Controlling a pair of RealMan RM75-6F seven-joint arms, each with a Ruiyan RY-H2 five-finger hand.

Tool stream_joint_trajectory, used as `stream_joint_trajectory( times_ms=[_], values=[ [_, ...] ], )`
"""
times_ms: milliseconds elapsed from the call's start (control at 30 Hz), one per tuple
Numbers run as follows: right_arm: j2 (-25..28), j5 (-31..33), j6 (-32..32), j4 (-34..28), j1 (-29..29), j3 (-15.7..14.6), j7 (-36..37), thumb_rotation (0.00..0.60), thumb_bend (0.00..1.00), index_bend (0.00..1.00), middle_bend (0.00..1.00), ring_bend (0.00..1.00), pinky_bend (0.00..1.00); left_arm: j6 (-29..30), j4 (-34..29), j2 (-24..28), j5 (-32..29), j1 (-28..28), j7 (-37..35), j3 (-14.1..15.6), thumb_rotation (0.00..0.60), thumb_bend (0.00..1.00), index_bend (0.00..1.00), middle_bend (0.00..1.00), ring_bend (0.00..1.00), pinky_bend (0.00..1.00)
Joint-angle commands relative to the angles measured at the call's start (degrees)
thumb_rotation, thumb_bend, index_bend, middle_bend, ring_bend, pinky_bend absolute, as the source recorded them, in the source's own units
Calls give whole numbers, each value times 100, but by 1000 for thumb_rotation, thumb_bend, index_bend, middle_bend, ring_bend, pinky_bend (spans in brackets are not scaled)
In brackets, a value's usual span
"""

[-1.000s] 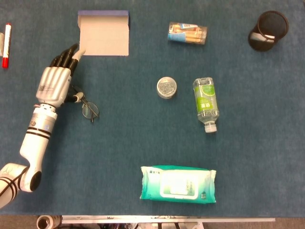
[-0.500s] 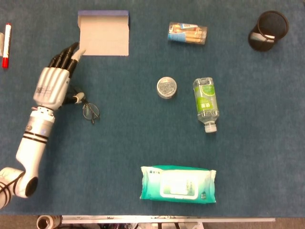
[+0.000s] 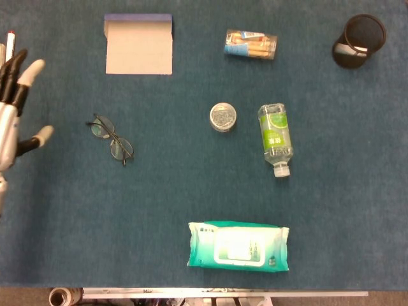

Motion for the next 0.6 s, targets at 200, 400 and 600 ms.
stream_joint_trajectory(
  times_ms=[200,400,600],
  values=[
    [-126,-37,39,10,-5,-24,-313,600,408,566,466,335,305,-22,-1086,1013,-134,573,1235,414,600,0,99,68,68,138],
    [-195,-29,45,35,-4,-27,-470,600,409,566,466,335,305,188,-892,990,-5,802,956,481,600,0,119,71,69,138],
    [-268,109,-46,105,23,5,-564,600,409,566,466,335,305,266,-530,856,9,890,668,402,600,0,120,82,69,138]
  ],
)
